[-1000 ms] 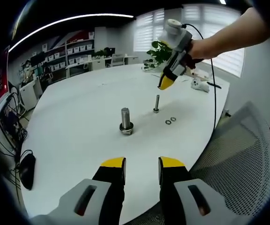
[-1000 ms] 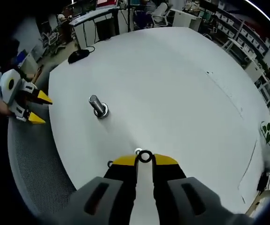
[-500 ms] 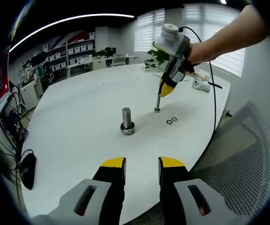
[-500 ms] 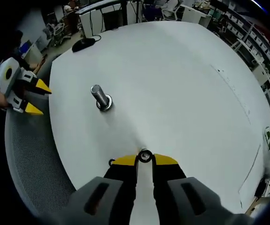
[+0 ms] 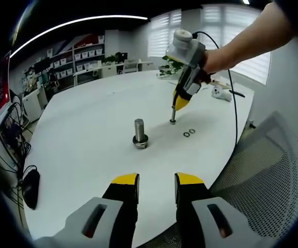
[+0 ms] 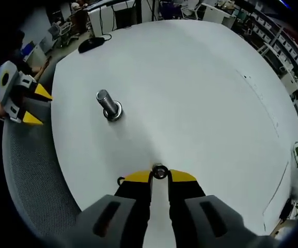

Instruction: Place the washer onto the threaded stud by aligning its center hole with the stud, sliding it down to the base, and recovering from edge contact or off-axis alignment until the washer reaches the visible bottom stop.

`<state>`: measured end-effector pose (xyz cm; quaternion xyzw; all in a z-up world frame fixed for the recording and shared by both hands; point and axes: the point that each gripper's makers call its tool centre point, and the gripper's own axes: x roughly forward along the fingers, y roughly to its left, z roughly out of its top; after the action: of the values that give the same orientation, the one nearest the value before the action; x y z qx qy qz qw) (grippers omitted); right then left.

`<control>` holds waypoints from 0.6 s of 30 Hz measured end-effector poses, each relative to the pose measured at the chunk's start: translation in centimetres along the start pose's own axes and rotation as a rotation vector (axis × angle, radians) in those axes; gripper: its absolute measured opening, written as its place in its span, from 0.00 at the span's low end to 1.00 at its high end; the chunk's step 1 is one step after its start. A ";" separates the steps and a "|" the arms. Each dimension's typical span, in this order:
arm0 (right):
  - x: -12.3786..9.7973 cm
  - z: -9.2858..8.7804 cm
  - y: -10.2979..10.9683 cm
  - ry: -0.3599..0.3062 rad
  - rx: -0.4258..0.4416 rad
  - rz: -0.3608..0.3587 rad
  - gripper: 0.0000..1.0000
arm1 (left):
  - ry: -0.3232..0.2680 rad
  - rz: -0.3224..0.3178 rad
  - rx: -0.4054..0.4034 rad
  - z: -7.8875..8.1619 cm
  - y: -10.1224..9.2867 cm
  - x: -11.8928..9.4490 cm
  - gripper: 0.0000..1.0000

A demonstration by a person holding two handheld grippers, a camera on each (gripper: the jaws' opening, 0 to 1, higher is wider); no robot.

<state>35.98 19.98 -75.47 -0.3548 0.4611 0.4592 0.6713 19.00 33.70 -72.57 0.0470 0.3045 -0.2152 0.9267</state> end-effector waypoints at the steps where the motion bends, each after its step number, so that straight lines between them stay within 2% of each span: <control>1: 0.2 -0.1 0.0 0.005 -0.002 0.003 0.14 | 0.000 0.000 0.000 0.0 0.0 0.0 0.26; 11: 2.3 -1.8 0.0 0.061 -0.008 0.016 0.14 | 0.005 0.002 0.000 -0.1 0.0 0.0 0.25; 18: 2.8 -2.0 -0.1 0.078 0.004 0.021 0.14 | 0.006 0.000 0.002 -0.1 0.0 0.0 0.25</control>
<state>35.94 18.95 -78.73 -0.3663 0.4913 0.4513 0.6487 18.91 33.74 -72.65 0.0484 0.3073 -0.2152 0.9257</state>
